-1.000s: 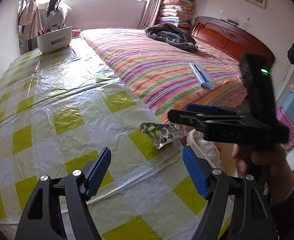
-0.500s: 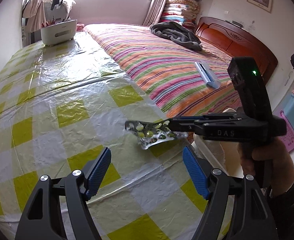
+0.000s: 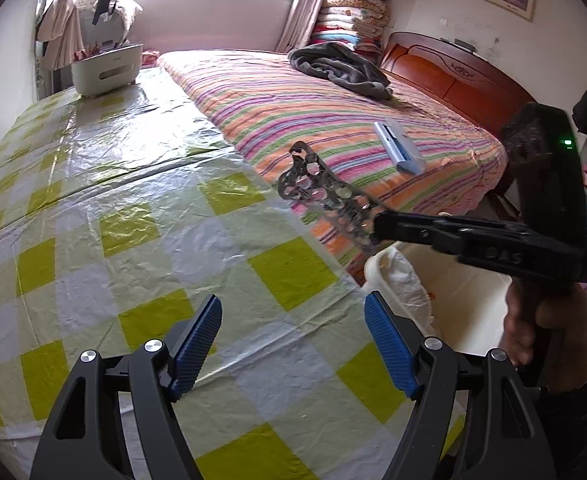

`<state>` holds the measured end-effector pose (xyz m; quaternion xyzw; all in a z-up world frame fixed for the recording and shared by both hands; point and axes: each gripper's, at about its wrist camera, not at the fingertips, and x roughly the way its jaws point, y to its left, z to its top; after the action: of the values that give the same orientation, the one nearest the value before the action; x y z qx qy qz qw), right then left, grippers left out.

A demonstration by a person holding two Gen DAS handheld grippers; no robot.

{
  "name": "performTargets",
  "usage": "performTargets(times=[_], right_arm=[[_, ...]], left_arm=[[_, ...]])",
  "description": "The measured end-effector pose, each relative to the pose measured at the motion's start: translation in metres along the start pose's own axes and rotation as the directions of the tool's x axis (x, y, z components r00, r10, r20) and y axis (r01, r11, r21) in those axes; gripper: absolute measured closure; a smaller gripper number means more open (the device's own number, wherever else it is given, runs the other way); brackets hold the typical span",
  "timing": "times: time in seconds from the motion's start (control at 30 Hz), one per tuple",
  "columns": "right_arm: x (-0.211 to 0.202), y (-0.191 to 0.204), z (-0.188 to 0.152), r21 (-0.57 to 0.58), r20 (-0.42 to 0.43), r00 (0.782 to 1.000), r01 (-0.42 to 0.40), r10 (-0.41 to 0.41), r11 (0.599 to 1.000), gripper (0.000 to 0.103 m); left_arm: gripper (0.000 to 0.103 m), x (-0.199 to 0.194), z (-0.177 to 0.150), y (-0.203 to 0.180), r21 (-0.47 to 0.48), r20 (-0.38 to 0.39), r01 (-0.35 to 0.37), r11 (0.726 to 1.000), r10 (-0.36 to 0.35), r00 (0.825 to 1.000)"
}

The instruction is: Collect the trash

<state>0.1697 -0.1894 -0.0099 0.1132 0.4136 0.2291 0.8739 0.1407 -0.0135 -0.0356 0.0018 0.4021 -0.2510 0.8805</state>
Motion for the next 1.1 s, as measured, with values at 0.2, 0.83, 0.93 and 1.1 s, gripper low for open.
performTargets(times=[0.2,0.83,0.93,1.1], right_arm=[[-0.027,-0.018,-0.020,0.012,0.056,0.997,0.056,-0.057,0.998,0.097],[-0.095,-0.033,-0.092,0.097,0.210,0.869,0.438,-0.448,0.894,0.031],[-0.109,-0.025,-0.097,0.144,0.252,0.852,0.436,-0.459,0.888,0.022],[-0.130,0.004,-0.106,0.195,0.331,0.824,0.417,-0.459,0.888,0.014]], left_arm=[[0.031,0.002,-0.002,-0.015,0.034,-0.005,0.012,0.999,-0.012,1.000],[0.031,-0.008,-0.012,-0.065,0.124,0.004,-0.053,0.991,0.053,0.999],[0.031,-0.019,-0.018,-0.073,0.129,0.022,-0.076,0.989,0.074,0.997],[0.031,-0.041,-0.027,-0.084,0.118,0.050,-0.113,0.987,0.108,0.993]])
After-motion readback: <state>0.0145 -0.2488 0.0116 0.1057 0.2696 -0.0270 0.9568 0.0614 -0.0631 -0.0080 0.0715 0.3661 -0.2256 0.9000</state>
